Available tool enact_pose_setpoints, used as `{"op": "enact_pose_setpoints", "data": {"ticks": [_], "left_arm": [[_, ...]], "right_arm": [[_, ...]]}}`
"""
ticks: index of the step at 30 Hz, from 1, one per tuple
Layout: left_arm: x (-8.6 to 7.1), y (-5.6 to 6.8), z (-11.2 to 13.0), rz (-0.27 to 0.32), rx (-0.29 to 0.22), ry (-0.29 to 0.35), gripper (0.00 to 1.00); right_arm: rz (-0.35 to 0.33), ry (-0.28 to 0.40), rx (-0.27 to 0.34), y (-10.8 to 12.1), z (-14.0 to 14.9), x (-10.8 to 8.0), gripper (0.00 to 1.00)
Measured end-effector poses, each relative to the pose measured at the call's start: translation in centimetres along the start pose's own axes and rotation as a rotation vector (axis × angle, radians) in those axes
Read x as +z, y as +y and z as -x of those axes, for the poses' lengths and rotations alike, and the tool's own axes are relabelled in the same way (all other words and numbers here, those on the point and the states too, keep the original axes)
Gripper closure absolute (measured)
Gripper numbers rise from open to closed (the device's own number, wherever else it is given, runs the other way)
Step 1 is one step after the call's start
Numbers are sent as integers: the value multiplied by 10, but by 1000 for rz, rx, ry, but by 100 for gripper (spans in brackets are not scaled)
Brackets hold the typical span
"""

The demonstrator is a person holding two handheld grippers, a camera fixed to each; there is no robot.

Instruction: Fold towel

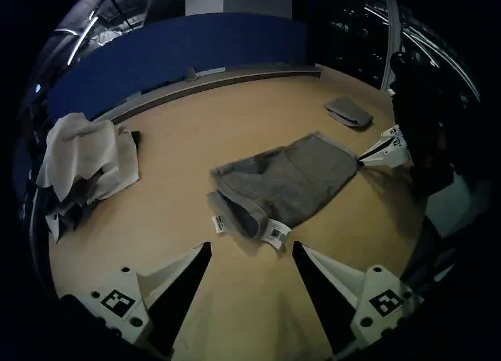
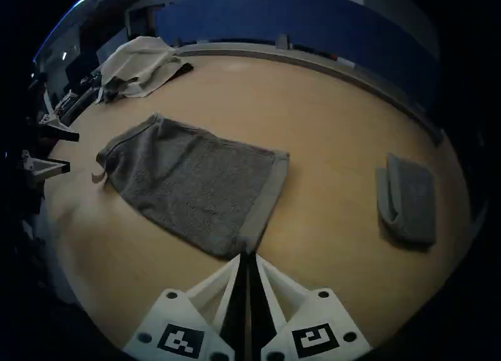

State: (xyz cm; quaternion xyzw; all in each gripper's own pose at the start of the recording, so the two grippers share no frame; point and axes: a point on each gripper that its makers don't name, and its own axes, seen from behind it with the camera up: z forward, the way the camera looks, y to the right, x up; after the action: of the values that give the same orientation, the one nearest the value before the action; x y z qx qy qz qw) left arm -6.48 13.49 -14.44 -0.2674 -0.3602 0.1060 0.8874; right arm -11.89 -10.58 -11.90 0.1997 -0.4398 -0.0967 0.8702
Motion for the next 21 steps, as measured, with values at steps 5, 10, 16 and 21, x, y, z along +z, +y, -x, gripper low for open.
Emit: {"op": "enact_pose_setpoints", "data": {"ticks": [5, 10, 16, 21], "left_arm": [[0, -1, 0, -1, 5, 0, 3], [-1, -2, -1, -3, 5, 2, 3], [-4, -4, -1, -5, 1, 6, 3], [-6, -6, -1, -7, 6, 7, 3]], "right_arm": [[6, 9, -1, 0, -3, -3, 98], [11, 27, -2, 0, -11, -8, 98], [16, 59, -4, -2, -27, -17, 98], [22, 86, -15, -4, -42, -24, 99]]}}
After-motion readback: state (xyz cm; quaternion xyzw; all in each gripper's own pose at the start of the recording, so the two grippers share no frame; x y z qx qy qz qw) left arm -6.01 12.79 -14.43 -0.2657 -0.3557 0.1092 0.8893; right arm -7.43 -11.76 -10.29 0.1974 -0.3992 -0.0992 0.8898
